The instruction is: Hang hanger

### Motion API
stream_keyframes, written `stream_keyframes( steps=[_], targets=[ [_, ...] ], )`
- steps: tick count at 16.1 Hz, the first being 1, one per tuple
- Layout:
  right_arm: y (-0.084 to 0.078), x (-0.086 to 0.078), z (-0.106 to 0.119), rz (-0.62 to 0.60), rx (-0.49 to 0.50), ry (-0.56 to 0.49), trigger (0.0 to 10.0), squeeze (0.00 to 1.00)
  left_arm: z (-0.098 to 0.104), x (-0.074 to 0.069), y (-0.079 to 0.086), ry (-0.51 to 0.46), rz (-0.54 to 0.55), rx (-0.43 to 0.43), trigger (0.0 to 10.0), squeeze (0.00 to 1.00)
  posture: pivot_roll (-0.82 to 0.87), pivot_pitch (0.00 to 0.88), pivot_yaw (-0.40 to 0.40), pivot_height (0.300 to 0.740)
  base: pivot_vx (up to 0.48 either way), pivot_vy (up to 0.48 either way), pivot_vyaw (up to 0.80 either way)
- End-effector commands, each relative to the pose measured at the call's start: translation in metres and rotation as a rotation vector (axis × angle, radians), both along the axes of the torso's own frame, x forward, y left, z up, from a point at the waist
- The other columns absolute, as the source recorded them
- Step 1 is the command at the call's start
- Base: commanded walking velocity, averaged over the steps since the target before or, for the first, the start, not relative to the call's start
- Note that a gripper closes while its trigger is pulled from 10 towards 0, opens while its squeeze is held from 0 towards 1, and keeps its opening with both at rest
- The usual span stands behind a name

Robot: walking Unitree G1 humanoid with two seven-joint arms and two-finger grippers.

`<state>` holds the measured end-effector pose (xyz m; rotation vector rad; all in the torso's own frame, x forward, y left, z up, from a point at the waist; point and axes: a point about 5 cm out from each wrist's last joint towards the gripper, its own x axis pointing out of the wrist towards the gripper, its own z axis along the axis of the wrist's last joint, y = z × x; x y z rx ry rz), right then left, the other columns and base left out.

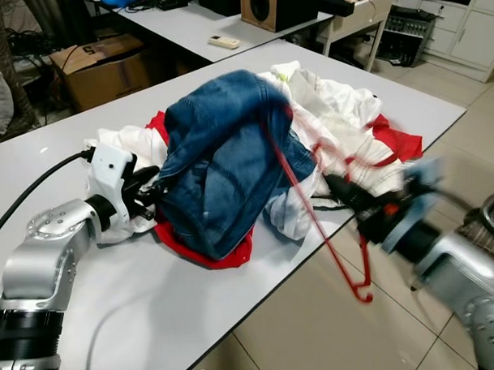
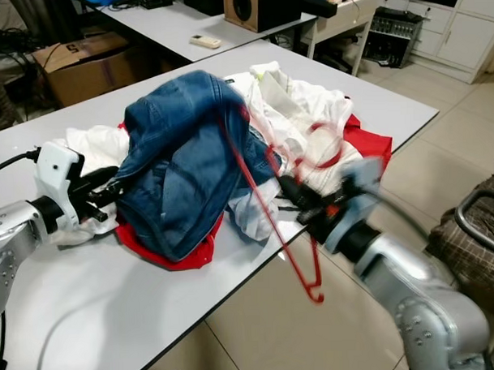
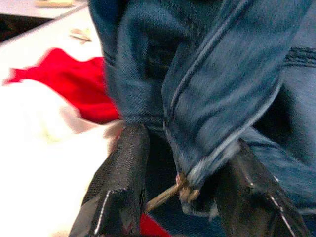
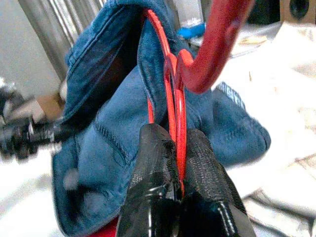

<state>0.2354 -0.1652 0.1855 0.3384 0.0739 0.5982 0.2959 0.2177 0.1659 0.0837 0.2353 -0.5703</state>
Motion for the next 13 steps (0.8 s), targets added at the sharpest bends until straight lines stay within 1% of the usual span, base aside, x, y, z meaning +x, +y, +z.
stream_keyframes(
  steps=[1, 2, 4, 5, 6, 7, 8, 9, 11, 13],
  targets=[
    [-0.004, 0.0, 0.008, -0.025, 0.026, -0.036, 10.0, 0.0, -0.002, -0.003, -0.003, 0.033, -0.024, -0.039, 10.0, 0.0, -0.16, 0.0, 0.041, 0.74, 0.0, 0.0, 0.0],
    [-0.004, 0.0, 0.008, -0.024, 0.03, -0.036, 10.0, 0.0, -0.005, -0.003, -0.011, 0.039, -0.042, -0.138, 10.0, 0.0, -0.16, 0.0, 0.038, 0.74, 0.0, 0.0, 0.0],
    [-0.002, 0.0, 0.007, -0.015, 0.032, -0.035, 10.0, 0.0, -0.004, 0.0, -0.017, 0.019, -0.047, -0.226, 10.0, 0.0, -0.16, 0.0, 0.036, 0.74, 0.0, 0.0, 0.0],
    [-0.001, 0.0, 0.007, -0.006, 0.038, -0.034, 10.0, 0.0, -0.004, 0.002, -0.022, 0.01, -0.046, -0.289, 10.0, 0.0, -0.16, 0.0, 0.036, 0.74, 0.0, 0.0, 0.0],
    [0.0, 0.0, 0.008, -0.003, 0.046, -0.03, 10.0, 0.0, -0.006, 0.003, -0.025, 0.015, -0.04, -0.297, 10.0, 0.0, -0.16, 0.0, 0.036, 0.74, 0.0, 0.0, 0.0],
    [0.0, 0.0, 0.008, -0.003, 0.049, -0.028, 10.0, 0.0, -0.008, 0.004, -0.026, 0.023, -0.031, -0.298, 8.6, 0.0, -0.15, 0.0, 0.035, 0.74, 0.0, 0.0, 0.0],
    [-0.001, 0.0, 0.008, -0.002, 0.05, -0.027, 10.0, 0.0, -0.011, 0.006, -0.028, 0.037, -0.011, -0.308, 4.9, 0.0, -0.16, 0.0, 0.038, 0.74, 0.0, 0.0, 0.0],
    [-0.001, 0.0, 0.008, -0.002, 0.05, -0.029, 10.0, 0.0, -0.014, 0.005, -0.03, 0.05, -0.007, -0.321, 0.1, 0.0, -0.16, 0.0, 0.039, 0.74, 0.0, 0.0, 0.0],
    [-0.001, 0.0, 0.008, -0.004, 0.051, -0.029, 10.0, 0.0, -0.014, 0.003, -0.031, 0.054, -0.011, -0.35, 0.0, 0.0, -0.16, 0.0, 0.039, 0.74, 0.0, 0.0, 0.0],
    [-0.002, 0.0, 0.008, -0.004, 0.051, -0.026, 10.0, 0.0, -0.011, 0.005, -0.029, 0.038, 0.01, -0.377, 0.0, 0.0, -0.16, 0.0, 0.036, 0.74, 0.0, 0.0, 0.0]
  ],
)
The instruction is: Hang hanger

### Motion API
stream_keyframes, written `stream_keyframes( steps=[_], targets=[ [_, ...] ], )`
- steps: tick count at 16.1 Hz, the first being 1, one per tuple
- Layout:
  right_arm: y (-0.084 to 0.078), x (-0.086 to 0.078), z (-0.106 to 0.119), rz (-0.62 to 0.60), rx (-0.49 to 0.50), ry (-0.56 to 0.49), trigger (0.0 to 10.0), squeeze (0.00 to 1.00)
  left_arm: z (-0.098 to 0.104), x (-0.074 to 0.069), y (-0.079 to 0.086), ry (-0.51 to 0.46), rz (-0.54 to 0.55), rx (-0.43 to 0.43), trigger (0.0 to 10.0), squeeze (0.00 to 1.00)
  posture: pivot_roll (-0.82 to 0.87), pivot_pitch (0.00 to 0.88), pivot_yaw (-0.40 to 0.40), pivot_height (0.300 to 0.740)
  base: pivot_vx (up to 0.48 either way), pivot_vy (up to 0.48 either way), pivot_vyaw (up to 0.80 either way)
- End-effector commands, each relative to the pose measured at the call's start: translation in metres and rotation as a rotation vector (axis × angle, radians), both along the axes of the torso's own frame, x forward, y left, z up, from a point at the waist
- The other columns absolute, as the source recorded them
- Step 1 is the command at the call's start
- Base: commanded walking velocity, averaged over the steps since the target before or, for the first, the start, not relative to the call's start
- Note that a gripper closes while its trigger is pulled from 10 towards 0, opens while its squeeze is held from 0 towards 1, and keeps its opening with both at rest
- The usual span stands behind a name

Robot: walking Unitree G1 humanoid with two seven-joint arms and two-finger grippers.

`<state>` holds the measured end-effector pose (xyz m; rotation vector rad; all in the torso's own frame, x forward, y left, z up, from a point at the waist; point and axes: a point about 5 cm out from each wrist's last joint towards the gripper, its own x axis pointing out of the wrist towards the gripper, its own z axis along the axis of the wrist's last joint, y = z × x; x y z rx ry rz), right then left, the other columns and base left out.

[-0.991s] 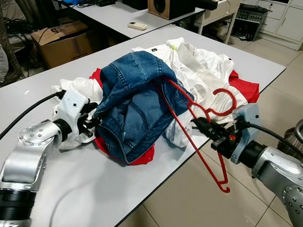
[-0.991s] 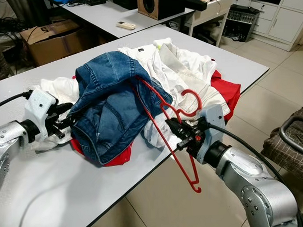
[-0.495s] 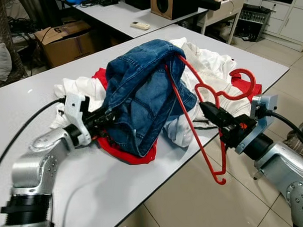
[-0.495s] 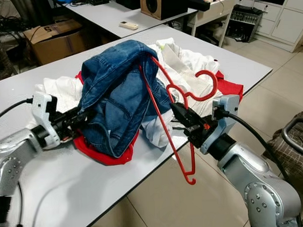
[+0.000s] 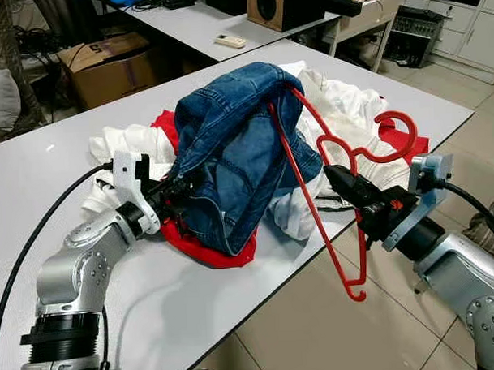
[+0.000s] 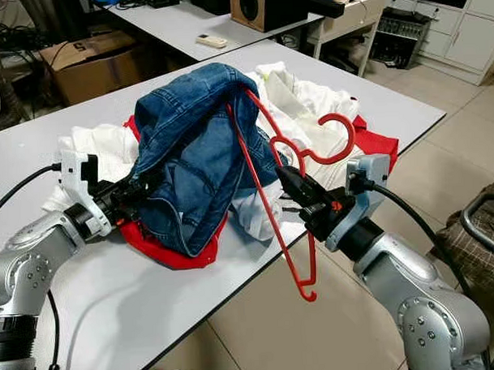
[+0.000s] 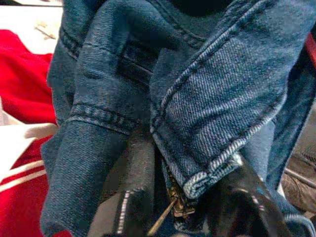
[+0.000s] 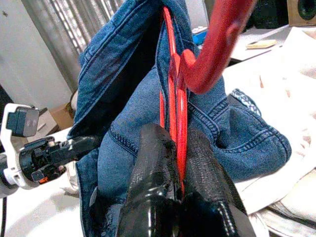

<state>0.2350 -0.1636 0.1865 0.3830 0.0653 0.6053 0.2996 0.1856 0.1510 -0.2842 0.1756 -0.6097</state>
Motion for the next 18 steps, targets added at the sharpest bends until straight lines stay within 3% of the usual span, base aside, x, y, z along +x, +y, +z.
stream_keyframes(
  steps=[1, 5, 7, 9, 10, 11, 12, 14, 17, 18],
  targets=[
    [-0.003, 0.0, 0.007, -0.009, 0.007, -0.027, 10.0, 0.0, 0.004, 0.002, 0.004, -0.008, 0.032, -0.01, 0.0, 0.0, -0.16, 0.0, 0.035, 0.74, 0.0, 0.0, 0.0],
    [-0.005, -0.001, 0.007, -0.018, 0.007, -0.024, 10.0, 0.0, 0.011, 0.003, 0.005, -0.015, 0.041, -0.031, 0.0, 0.0, -0.16, 0.0, 0.037, 0.74, 0.0, 0.0, 0.0],
    [-0.005, -0.001, 0.005, -0.024, 0.001, -0.017, 10.0, 0.0, 0.023, 0.008, 0.012, -0.046, 0.052, 0.011, 0.0, 0.0, -0.16, 0.0, 0.04, 0.74, 0.0, 0.0, 0.0],
    [-0.004, 0.0, -0.001, -0.018, -0.043, 0.013, 10.0, 0.0, 0.043, 0.014, 0.022, -0.104, 0.061, 0.105, 0.0, 0.0, -0.15, 0.0, 0.041, 0.74, 0.0, 0.0, 0.0],
    [0.004, 0.0, -0.011, 0.024, -0.109, 0.054, 10.0, 0.0, 0.075, 0.022, 0.029, -0.205, 0.045, 0.207, 0.0, 0.0, -0.14, 0.0, 0.043, 0.74, 0.0, 0.0, 0.0],
    [0.008, 0.001, -0.013, 0.04, -0.128, 0.059, 10.0, 0.0, 0.087, 0.025, 0.029, -0.239, 0.028, 0.248, 0.0, 0.0, -0.14, 0.0, 0.045, 0.74, 0.0, 0.0, 0.0],
    [0.014, 0.003, -0.013, 0.061, -0.124, 0.054, 10.0, 0.0, 0.101, 0.027, 0.027, -0.284, -0.002, 0.29, 0.0, 0.0, -0.13, 0.0, 0.05, 0.74, 0.0, 0.0, 0.0],
    [0.031, 0.011, -0.005, 0.106, -0.083, 0.017, 10.0, 0.0, 0.129, 0.028, 0.021, -0.364, -0.112, 0.457, 0.0, 0.0, -0.13, 0.0, 0.062, 0.74, 0.0, 0.0, 0.0],
    [0.043, 0.02, 0.006, 0.115, -0.016, -0.022, 10.0, 0.0, 0.147, 0.027, 0.017, -0.4, -0.192, 0.552, 0.0, 0.0, -0.12, 0.0, 0.071, 0.74, 0.0, 0.0, 0.0],
    [0.046, 0.032, 0.009, 0.067, 0.03, -0.026, 10.0, 0.0, 0.158, 0.027, 0.012, -0.427, -0.247, 0.613, 0.0, 0.0, -0.12, 0.0, 0.076, 0.74, 0.0, 0.0, 0.0]
  ],
)
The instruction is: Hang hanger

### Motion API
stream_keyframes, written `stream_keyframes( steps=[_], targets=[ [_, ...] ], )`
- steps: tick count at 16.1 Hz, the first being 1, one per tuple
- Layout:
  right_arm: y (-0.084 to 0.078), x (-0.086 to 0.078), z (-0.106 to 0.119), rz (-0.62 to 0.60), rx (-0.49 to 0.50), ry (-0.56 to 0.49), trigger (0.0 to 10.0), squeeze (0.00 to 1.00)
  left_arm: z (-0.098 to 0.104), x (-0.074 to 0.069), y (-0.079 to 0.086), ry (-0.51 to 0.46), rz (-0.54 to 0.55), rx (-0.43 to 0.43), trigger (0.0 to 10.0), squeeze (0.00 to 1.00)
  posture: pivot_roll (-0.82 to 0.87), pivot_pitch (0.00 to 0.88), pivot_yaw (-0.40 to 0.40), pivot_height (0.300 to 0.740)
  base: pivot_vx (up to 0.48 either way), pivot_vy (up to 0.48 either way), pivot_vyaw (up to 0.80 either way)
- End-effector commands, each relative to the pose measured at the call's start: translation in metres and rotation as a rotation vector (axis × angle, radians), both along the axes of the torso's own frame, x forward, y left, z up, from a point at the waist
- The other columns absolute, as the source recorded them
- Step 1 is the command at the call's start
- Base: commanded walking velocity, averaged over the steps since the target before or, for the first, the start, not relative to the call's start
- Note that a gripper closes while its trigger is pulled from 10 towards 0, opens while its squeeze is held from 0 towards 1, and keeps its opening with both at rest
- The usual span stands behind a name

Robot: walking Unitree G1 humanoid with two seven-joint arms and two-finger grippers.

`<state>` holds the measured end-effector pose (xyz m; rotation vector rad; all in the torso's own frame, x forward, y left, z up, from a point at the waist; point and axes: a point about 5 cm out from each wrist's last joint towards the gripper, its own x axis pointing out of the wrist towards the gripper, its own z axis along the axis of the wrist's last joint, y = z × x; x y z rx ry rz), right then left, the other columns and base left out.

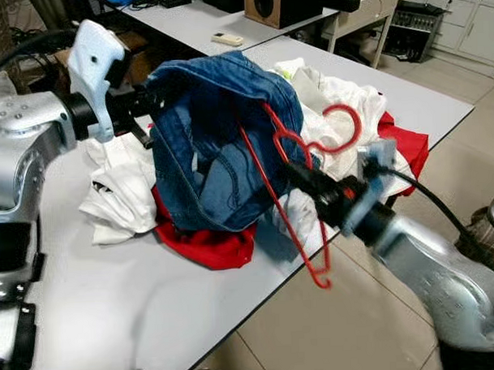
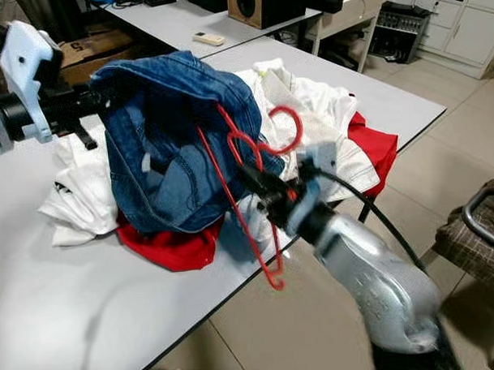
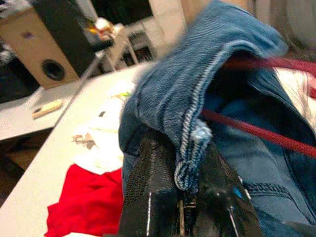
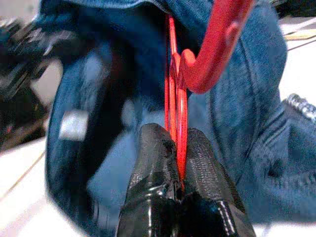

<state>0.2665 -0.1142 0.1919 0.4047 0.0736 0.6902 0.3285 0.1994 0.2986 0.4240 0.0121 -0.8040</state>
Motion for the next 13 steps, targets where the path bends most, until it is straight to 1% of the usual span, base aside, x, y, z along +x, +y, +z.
stream_keyframes(
  steps=[1, 2, 3, 5, 6, 7, 8, 9, 10, 12, 13],
  targets=[
    [-0.005, 0.006, 0.003, -0.062, 0.016, -0.008, 10.0, 0.0, 0.011, -0.002, -0.003, -0.038, -0.035, 0.041, 0.0, 0.0, -0.12, 0.0, 0.08, 0.74, 0.0, 0.0, 0.0],
    [-0.006, 0.009, 0.002, -0.086, 0.022, 0.002, 10.0, 0.0, 0.01, -0.002, -0.004, -0.031, -0.038, 0.054, 0.0, 0.0, -0.12, 0.0, 0.085, 0.74, 0.0, 0.0, 0.0],
    [-0.013, 0.022, 0.001, -0.204, 0.121, 0.04, 10.0, 0.0, -0.007, -0.002, -0.005, 0.023, -0.037, 0.135, 0.0, 0.0, -0.12, 0.0, 0.088, 0.74, 0.0, 0.0, 0.0],
    [-0.016, 0.027, 0.001, -0.243, 0.208, 0.059, 10.0, 0.0, -0.02, -0.003, -0.007, 0.054, -0.041, 0.166, 0.0, 0.0, -0.12, 0.0, 0.088, 0.74, 0.0, 0.0, 0.0],
    [-0.015, 0.03, 0.002, -0.23, 0.315, 0.075, 10.0, 0.0, -0.03, -0.008, -0.014, 0.093, -0.099, 0.158, 0.0, 0.0, -0.12, 0.0, 0.084, 0.74, 0.0, 0.0, 0.0],
    [-0.012, 0.034, 0.003, -0.213, 0.398, 0.088, 10.0, 0.0, -0.039, -0.015, -0.026, 0.129, -0.183, 0.145, 0.0, 0.0, -0.12, 0.0, 0.08, 0.74, 0.0, 0.0, 0.0],
    [-0.009, 0.037, 0.005, -0.206, 0.45, 0.093, 10.0, 0.0, -0.042, -0.019, -0.034, 0.145, -0.235, 0.133, 0.0, 0.0, -0.12, 0.0, 0.08, 0.74, 0.0, 0.0, 0.0],
    [-0.006, 0.041, 0.008, -0.197, 0.513, 0.097, 10.0, 0.0, -0.044, -0.024, -0.043, 0.159, -0.286, 0.103, 0.0, 0.0, -0.12, 0.0, 0.08, 0.74, 0.0, 0.0, 0.0],
    [-0.003, 0.048, 0.012, -0.202, 0.608, 0.107, 10.0, 0.0, -0.039, -0.032, -0.057, 0.174, -0.379, 0.022, 0.0, 0.0, -0.12, 0.0, 0.08, 0.74, 0.0, 0.0, 0.0],
    [-0.001, 0.053, 0.014, -0.206, 0.64, 0.114, 10.0, 0.0, -0.034, -0.038, -0.064, 0.185, -0.438, -0.031, 0.0, 0.0, -0.11, 0.0, 0.08, 0.74, 0.0, 0.0, 0.0],
    [0.005, 0.061, 0.017, -0.197, 0.681, 0.12, 10.0, 0.0, -0.03, -0.046, -0.074, 0.211, -0.529, -0.09, 0.0, 0.0, -0.11, 0.0, 0.081, 0.74, 0.0, 0.0, 0.0]
  ],
)
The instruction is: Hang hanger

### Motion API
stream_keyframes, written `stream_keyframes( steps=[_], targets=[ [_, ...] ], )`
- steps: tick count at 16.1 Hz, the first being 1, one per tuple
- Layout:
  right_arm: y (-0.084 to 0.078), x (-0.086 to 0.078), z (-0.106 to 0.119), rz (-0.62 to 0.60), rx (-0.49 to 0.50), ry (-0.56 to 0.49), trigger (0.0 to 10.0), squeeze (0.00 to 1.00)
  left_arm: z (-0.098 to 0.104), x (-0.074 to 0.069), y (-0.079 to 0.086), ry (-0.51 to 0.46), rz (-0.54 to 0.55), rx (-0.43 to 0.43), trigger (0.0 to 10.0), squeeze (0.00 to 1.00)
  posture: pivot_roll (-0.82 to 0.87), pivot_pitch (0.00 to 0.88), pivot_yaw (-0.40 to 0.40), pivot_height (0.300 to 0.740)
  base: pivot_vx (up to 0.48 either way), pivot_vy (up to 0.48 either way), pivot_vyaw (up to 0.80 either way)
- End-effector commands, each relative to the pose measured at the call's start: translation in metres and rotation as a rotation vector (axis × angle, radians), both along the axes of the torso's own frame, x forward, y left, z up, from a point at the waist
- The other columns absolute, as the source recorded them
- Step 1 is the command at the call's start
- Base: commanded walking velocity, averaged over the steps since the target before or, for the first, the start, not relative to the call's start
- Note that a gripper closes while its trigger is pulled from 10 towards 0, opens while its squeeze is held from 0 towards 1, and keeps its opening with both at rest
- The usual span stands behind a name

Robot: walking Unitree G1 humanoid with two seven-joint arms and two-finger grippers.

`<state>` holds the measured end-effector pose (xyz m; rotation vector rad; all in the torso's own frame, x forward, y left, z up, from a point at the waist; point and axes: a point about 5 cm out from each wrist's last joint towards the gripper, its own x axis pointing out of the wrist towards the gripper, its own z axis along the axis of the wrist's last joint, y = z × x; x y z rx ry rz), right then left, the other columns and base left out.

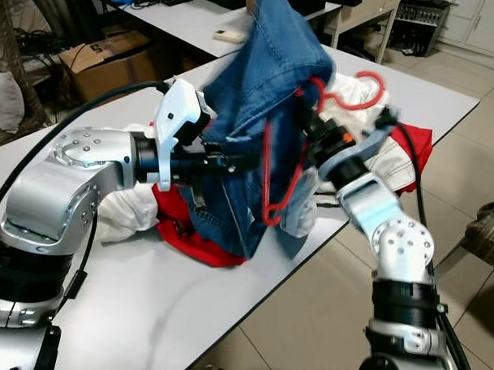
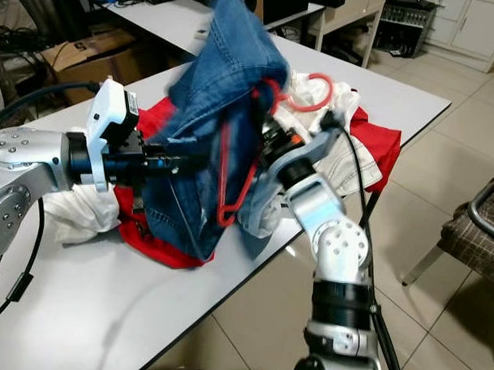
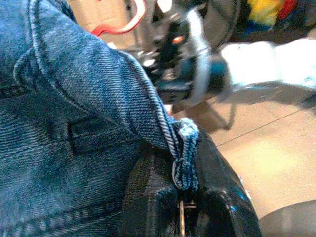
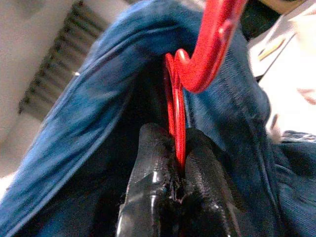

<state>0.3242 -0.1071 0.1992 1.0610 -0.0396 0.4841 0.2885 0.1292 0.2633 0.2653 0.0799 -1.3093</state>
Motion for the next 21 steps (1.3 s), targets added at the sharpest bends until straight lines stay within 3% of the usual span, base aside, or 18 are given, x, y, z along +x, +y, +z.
stream_keyframes(
  steps=[1, 2, 3, 5, 8, 10, 11, 12, 13, 14, 15, 16, 17, 18, 19, 20, 21],
  targets=[
    [0.001, 0.007, 0.014, -0.012, 0.121, -0.038, 10.0, 0.0, 0.008, -0.009, -0.011, 0.02, -0.096, -0.057, 0.0, 0.0, -0.1, 0.0, 0.081, 0.74, 0.0, 0.0, 0.0],
    [0.004, 0.009, 0.016, -0.006, 0.163, -0.038, 10.0, 0.0, 0.01, -0.01, -0.015, 0.03, -0.108, -0.085, 0.0, 0.0, -0.1, 0.0, 0.081, 0.74, 0.0, 0.0, 0.0],
    [0.008, 0.011, 0.015, 0.002, 0.138, -0.042, 10.0, 0.0, 0.013, -0.008, -0.019, 0.043, -0.11, -0.12, 0.0, 0.0, -0.1, 0.0, 0.082, 0.74, 0.0, 0.0, 0.0],
    [0.018, 0.014, 0.011, 0.014, 0.049, -0.038, 10.0, 0.0, 0.022, -0.005, -0.022, 0.052, -0.094, -0.181, 0.0, 0.0, -0.1, 0.0, 0.081, 0.74, 0.0, 0.0, 0.0],
    [0.046, 0.011, 0.002, 0.07, -0.148, -0.003, 10.0, 0.0, 0.055, 0.019, -0.029, 0.049, 0.049, -0.385, 0.0, 0.0, -0.09, 0.0, 0.073, 0.74, 0.0, 0.0, 0.0],
    [0.053, 0.01, 0.003, 0.097, -0.167, 0.01, 10.0, 0.0, 0.064, 0.022, -0.032, 0.055, 0.037, -0.405, 0.0, 0.0, -0.09, 0.0, 0.077, 0.74, 0.0, 0.0, 0.0],
    [0.055, 0.009, 0.01, 0.117, -0.12, -0.004, 10.0, 0.0, 0.066, 0.022, -0.033, 0.051, 0.032, -0.39, 0.0, 0.0, -0.09, 0.0, 0.083, 0.74, 0.0, 0.0, 0.0],
    [0.056, 0.011, 0.012, 0.095, -0.203, 0.017, 10.0, 0.0, 0.067, 0.024, -0.034, 0.047, 0.048, -0.372, 0.0, 0.0, -0.1, 0.0, 0.09, 0.74, 0.0, 0.0, 0.0],
    [0.05, 0.005, 0.036, 0.095, -0.098, -0.003, 10.0, 0.0, 0.071, 0.036, -0.025, 0.03, 0.171, -0.361, 0.0, 0.0, -0.1, 0.0, 0.094, 0.74, 0.0, 0.0, 0.0],
    [0.048, 0.004, 0.037, 0.083, -0.144, -0.01, 10.0, 0.0, 0.072, 0.038, -0.023, 0.028, 0.196, -0.366, 0.0, 0.0, -0.1, 0.0, 0.094, 0.74, 0.0, 0.0, 0.0],
    [0.048, 0.0, 0.034, 0.098, -0.299, -0.033, 10.0, 0.0, 0.074, 0.042, -0.02, 0.024, 0.232, -0.374, 0.0, 0.0, -0.1, 0.0, 0.092, 0.74, 0.0, 0.0, 0.0],
    [0.049, -0.006, 0.036, 0.15, -0.228, -0.039, 10.0, 0.0, 0.076, 0.044, -0.018, 0.019, 0.256, -0.383, 0.0, 0.0, -0.1, 0.0, 0.089, 0.74, 0.0, 0.0, 0.0],
    [0.048, -0.011, 0.033, 0.168, -0.267, -0.03, 10.0, 0.0, 0.079, 0.048, -0.014, 0.011, 0.285, -0.397, 0.0, 0.0, -0.1, 0.0, 0.086, 0.74, 0.0, 0.0, 0.0],
    [0.044, -0.014, 0.025, 0.162, -0.388, -0.034, 10.0, 0.0, 0.082, 0.049, -0.012, 0.0, 0.301, -0.406, 0.0, 0.0, -0.1, 0.0, 0.086, 0.74, 0.0, 0.0, 0.0],
    [0.041, -0.017, 0.024, 0.175, -0.339, -0.023, 10.0, 0.0, 0.085, 0.049, -0.01, -0.004, 0.314, -0.415, 0.0, 0.0, -0.1, 0.0, 0.083, 0.74, 0.0, 0.0, 0.0],
    [0.038, -0.018, 0.021, 0.154, -0.4, -0.007, 10.0, 0.0, 0.086, 0.051, -0.007, -0.008, 0.335, -0.416, 0.0, 0.0, -0.1, 0.0, 0.081, 0.74, 0.0, 0.0, 0.0],
    [0.038, -0.018, 0.021, 0.154, -0.4, -0.007, 10.0, 0.0, 0.086, 0.051, -0.007, -0.008, 0.335, -0.416, 0.0, 0.0, -0.1, 0.0, 0.081, 0.74, 0.0, 0.0, 0.0]
  ],
)
